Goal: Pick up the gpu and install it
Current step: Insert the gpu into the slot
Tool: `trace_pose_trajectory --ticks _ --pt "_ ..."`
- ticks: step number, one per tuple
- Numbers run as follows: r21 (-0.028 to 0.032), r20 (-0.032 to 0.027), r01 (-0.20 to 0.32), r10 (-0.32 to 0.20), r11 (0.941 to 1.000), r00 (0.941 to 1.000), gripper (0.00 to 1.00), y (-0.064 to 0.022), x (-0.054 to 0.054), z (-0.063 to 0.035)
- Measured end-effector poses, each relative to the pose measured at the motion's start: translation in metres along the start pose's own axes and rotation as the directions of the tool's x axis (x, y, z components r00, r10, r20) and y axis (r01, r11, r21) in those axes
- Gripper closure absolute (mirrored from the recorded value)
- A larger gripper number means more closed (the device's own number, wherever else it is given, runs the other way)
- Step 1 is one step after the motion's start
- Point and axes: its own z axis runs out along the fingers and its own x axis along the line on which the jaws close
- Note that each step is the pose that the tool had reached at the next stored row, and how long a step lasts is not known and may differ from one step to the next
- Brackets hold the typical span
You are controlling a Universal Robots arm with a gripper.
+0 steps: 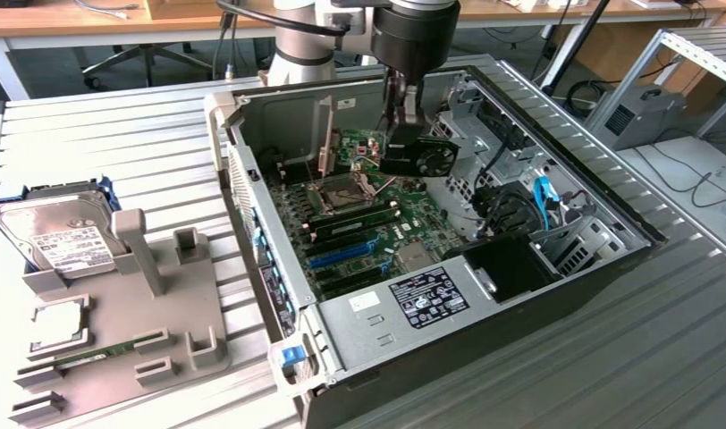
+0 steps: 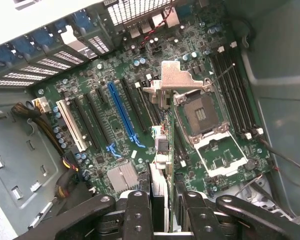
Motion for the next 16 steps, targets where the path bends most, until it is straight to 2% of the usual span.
trace_pose_trajectory --ticks 16 --pt "-0.0014 0.0043 0.05 -0.05 0.9988 0.9988 0.71 0.0 0.0 0.0"
